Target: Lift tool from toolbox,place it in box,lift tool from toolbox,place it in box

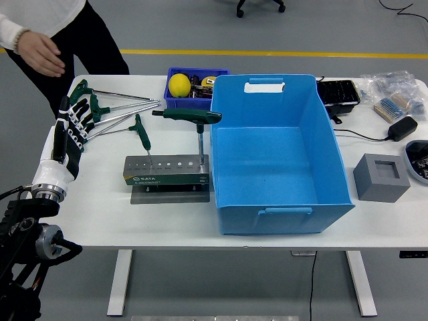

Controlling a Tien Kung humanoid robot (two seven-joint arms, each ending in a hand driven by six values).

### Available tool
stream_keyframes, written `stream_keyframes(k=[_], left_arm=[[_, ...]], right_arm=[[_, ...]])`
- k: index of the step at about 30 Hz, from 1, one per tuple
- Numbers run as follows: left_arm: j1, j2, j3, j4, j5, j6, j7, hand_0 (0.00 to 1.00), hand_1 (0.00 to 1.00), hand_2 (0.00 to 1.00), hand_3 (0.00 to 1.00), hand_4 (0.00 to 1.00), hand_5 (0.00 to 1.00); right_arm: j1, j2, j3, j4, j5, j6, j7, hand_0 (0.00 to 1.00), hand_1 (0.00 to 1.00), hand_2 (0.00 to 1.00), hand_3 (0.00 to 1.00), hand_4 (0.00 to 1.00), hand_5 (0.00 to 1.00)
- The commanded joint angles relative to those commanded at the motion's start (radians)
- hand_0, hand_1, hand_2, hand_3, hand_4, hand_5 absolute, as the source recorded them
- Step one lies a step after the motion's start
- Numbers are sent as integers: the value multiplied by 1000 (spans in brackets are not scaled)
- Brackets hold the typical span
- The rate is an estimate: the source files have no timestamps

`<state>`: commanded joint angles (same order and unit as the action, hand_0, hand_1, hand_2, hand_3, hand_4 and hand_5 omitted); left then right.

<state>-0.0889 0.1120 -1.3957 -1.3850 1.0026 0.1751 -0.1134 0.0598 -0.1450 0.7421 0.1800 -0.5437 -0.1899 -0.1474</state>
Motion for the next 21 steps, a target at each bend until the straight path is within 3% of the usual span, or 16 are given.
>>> stream_keyframes(k=[21], left_arm=[[2, 5, 5, 1, -3, -3, -2, 919, 936, 951, 889, 998, 998]], right_arm=[[-5, 2, 3, 1, -9, 0, -4, 707, 663, 753, 693, 896, 851]])
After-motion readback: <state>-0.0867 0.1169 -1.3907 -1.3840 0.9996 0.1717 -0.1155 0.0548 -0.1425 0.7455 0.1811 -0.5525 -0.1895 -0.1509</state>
